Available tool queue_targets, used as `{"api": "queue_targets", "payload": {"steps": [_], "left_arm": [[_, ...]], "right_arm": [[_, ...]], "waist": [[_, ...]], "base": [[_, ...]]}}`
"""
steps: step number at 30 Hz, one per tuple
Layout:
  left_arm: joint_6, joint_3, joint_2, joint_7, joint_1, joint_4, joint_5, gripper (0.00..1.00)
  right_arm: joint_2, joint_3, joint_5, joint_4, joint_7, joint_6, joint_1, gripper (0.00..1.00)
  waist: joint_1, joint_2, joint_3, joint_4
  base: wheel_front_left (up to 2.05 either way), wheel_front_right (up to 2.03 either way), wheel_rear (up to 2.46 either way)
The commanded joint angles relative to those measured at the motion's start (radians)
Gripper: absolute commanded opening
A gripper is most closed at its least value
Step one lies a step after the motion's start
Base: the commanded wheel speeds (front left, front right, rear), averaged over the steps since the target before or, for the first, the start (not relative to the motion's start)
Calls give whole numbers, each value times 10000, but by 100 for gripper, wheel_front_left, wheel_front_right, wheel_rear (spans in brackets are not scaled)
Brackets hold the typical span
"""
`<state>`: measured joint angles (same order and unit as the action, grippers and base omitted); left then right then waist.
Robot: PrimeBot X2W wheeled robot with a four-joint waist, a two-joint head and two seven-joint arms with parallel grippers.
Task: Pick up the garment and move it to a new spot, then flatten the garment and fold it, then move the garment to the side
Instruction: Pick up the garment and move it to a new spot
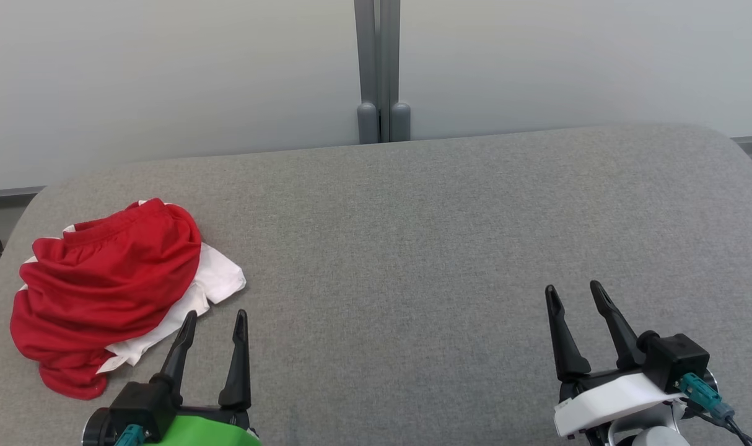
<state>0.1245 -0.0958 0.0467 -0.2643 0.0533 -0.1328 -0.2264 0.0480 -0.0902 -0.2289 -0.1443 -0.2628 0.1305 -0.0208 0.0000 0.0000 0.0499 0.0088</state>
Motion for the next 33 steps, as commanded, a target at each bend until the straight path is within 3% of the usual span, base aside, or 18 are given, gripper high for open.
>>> {"api": "queue_targets", "payload": {"steps": [1,10,27,33], "left_arm": [[47,22,67,-3,133,3,-4,100],[-37,119,66,-3,194,46,-82,100],[-128,572,64,0,531,66,133,100],[-117,861,63,2,626,120,199,100]], "right_arm": [[42,-21,83,-19,-31,4,-137,100],[39,-78,133,33,-31,4,-296,100],[38,-331,-155,-67,-31,4,-253,100],[39,-435,-256,-106,-31,4,-291,100]], "waist": [[0,0,5,10],[0,0,-35,459],[0,0,194,2846],[0,0,219,3401]], "base": [[0,0,0],[0,0,0],[0,0,0],[0,0,0]]}}
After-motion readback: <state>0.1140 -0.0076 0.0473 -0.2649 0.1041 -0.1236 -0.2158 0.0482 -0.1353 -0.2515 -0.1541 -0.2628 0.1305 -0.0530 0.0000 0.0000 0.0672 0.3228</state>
